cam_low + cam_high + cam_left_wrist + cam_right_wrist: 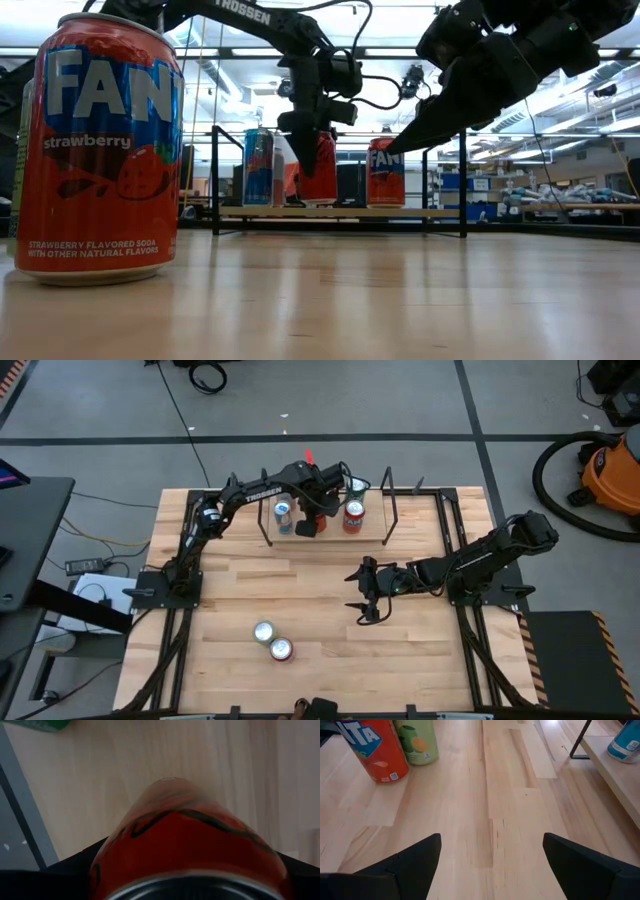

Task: Place canned beverage on shelf
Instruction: Put the red-black soda can on the shelf

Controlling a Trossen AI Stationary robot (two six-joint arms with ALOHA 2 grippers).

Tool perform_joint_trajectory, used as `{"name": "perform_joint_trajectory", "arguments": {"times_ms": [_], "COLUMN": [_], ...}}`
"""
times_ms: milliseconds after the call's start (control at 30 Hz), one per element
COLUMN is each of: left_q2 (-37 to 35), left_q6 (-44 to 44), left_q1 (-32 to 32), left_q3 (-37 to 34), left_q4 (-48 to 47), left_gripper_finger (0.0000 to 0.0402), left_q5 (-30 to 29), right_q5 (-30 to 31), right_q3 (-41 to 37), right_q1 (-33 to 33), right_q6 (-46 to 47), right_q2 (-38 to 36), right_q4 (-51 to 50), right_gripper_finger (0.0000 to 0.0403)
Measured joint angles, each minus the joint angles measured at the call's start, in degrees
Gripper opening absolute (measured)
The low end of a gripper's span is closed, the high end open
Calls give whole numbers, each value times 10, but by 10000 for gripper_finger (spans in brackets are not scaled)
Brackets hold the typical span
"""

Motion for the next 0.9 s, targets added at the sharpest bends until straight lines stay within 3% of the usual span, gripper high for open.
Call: {"name": "perform_joint_trajectory", "arguments": {"times_ms": [400,633,900], "left_q2": [0,0,0], "left_q6": [0,14,11], "left_q1": [-9,-19,-27], "left_q3": [1,1,1], "left_q4": [13,15,15], "left_gripper_finger": [384,389,389], "left_q5": [-11,-55,-58], "right_q5": [-9,-9,-6], "right_q3": [0,0,0], "right_q1": [14,14,14], "right_q6": [-5,-5,-4], "right_q2": [0,0,0], "right_q4": [0,0,0], "right_gripper_finger": [362,362,362]}}
